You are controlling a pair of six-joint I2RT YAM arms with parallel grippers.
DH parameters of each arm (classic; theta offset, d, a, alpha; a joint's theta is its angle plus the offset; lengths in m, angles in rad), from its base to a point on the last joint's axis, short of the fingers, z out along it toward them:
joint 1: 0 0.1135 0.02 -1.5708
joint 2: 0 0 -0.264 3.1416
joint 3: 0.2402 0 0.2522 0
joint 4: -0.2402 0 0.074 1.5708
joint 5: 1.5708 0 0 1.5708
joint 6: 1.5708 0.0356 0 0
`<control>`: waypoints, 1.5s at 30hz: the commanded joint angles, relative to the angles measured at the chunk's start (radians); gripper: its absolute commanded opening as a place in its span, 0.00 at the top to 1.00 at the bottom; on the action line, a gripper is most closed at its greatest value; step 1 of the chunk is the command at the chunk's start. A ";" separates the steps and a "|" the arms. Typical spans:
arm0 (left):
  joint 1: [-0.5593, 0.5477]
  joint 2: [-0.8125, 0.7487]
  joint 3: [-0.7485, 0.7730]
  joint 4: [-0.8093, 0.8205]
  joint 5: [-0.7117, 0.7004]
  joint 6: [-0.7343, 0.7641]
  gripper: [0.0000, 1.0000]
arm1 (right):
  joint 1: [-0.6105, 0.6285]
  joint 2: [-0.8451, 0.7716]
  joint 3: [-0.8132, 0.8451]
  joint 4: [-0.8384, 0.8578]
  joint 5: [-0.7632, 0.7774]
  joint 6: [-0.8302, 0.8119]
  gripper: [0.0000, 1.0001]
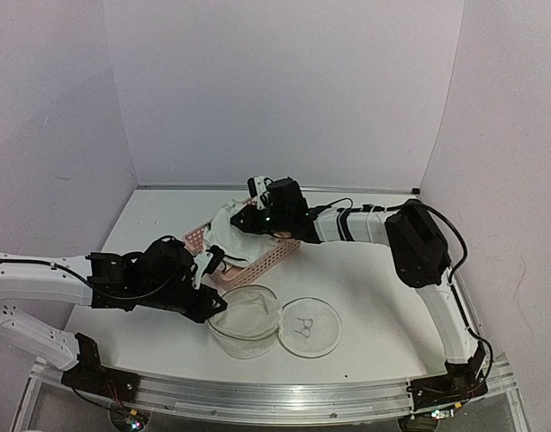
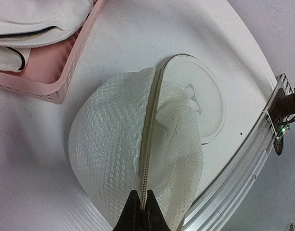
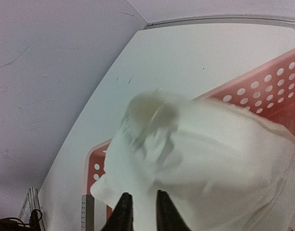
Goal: Unzip the laundry bag and remove the bra
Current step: Place the bra in the bin, then pick up the laundry bag from the center of the board.
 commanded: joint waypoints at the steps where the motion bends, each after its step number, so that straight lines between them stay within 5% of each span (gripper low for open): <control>1: -0.004 0.012 0.029 0.019 -0.002 -0.008 1.00 | 0.003 -0.072 0.008 0.026 0.007 0.002 0.72; 5: -0.005 0.012 0.028 0.020 -0.016 -0.011 1.00 | 0.003 -0.150 -0.047 0.029 0.033 -0.005 0.61; 13: -0.005 0.053 0.020 0.019 -0.041 -0.034 1.00 | 0.004 -0.405 -0.266 0.059 0.087 -0.011 0.55; 33: -0.006 0.092 0.060 0.019 -0.082 -0.003 1.00 | 0.005 -1.053 -1.185 0.054 0.169 0.031 0.45; 45: -0.007 0.130 0.101 0.019 -0.055 0.033 1.00 | 0.001 -0.961 -1.297 0.052 0.251 -0.052 0.31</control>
